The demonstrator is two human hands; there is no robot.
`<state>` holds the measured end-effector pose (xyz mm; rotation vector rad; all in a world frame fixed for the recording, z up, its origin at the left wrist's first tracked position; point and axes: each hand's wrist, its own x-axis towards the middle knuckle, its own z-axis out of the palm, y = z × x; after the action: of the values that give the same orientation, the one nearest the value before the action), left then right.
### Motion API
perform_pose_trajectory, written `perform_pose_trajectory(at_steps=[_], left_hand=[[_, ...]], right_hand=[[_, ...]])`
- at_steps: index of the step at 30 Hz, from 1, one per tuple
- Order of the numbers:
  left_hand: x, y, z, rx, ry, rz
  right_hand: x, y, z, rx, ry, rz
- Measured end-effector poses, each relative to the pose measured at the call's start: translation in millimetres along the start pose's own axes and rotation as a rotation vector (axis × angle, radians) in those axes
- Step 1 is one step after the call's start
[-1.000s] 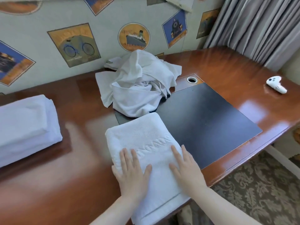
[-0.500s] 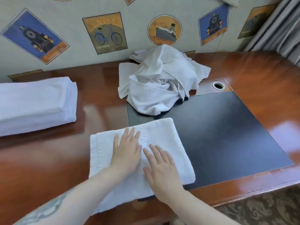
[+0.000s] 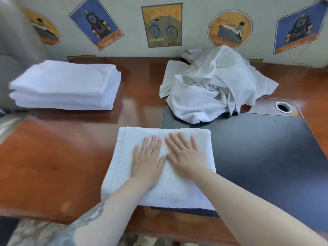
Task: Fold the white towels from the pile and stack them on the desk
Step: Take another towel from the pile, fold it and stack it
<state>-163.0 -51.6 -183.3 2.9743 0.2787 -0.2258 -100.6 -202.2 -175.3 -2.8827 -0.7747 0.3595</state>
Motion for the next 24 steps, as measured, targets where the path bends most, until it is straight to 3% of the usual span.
perform_pose_trajectory(at_steps=[4, 7, 9, 12, 14, 16, 18, 21, 24], left_hand=[[-19.8, -54.1, -4.2, -0.024, 0.037, -0.183], [-61.3, -76.3, -9.0, -0.184, 0.079, -0.295], [-95.0, -68.0, -8.9, -0.591, 0.218, -0.517], [-127.8, -39.1, -8.8, -1.214, 0.433, -1.011], [-137.2, -17.9, -10.6, -1.554, 0.488, -1.222], [-134.6, 4.1, -14.2, -1.870, 0.351, -1.286], [-127.0, 24.8, -22.3, -2.076, 0.135, -1.242], [-112.4, 40.5, -32.5, -2.065, 0.090, -1.323], [-105.5, 46.3, -44.6, -2.083, 0.097, -1.319]], right_hand=[[-27.4, 52.7, -4.4, 0.102, 0.172, 0.176], [-73.2, 55.6, 1.4, 0.687, 0.212, 0.391], [-110.0, 41.9, 9.3, 1.048, 0.274, 0.593], [-152.8, 19.3, 15.2, 1.175, 0.351, 0.848], [-165.6, 8.6, 13.1, 1.349, 0.294, 1.061], [-165.1, 1.0, 3.5, 1.573, 0.187, 1.187], [-159.3, -7.3, -10.8, 1.821, 0.103, 1.240], [-150.1, -18.7, -26.1, 2.043, 0.076, 1.329], [-148.4, -25.6, -35.9, 2.206, 0.064, 1.298]])
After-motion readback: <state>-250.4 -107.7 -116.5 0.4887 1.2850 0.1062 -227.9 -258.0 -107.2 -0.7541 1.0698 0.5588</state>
